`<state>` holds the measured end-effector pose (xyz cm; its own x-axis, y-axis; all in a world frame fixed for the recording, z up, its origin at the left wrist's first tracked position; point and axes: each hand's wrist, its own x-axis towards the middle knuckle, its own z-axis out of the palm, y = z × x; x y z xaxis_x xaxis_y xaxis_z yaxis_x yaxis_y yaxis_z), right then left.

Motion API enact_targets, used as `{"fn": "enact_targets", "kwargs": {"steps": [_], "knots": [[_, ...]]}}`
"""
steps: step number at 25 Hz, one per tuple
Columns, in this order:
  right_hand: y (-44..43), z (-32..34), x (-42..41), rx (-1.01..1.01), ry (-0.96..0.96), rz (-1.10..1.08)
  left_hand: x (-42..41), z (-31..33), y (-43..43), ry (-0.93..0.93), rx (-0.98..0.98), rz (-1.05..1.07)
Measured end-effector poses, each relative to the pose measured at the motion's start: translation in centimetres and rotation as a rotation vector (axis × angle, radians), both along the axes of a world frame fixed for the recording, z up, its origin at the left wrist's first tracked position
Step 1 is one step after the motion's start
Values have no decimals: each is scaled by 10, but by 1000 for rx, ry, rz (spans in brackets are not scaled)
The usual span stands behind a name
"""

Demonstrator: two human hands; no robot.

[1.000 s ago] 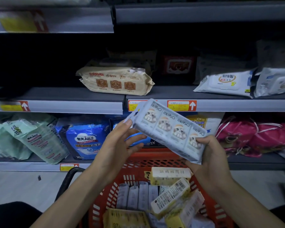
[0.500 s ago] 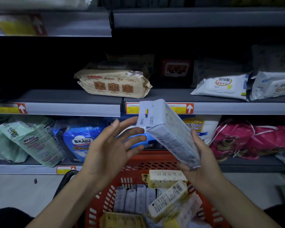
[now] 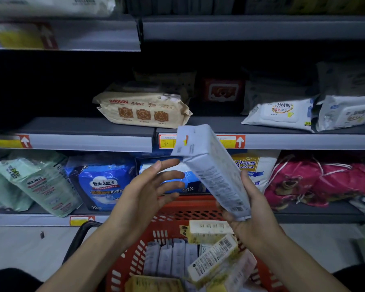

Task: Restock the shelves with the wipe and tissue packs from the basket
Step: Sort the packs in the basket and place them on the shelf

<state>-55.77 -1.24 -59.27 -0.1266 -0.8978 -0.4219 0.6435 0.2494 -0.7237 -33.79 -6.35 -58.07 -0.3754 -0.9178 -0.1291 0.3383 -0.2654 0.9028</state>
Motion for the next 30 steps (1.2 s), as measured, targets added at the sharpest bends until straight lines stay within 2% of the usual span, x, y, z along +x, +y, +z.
{"fn": "enact_targets", "kwargs": {"steps": [3, 7, 17, 23, 30], "knots": [[0, -2, 1, -25, 130, 2, -1, 1, 1, 5, 9, 21], [0, -5, 2, -61, 211, 10, 1, 2, 2, 10, -4, 56], [2, 0, -3, -103, 242, -32, 1, 5, 3, -12, 16, 59], [3, 0, -9, -125, 269, -49, -5, 2, 2, -105, -64, 44], [4, 0, -14, -118, 296, -71, -9, -2, 2, -124, -73, 93]]}}
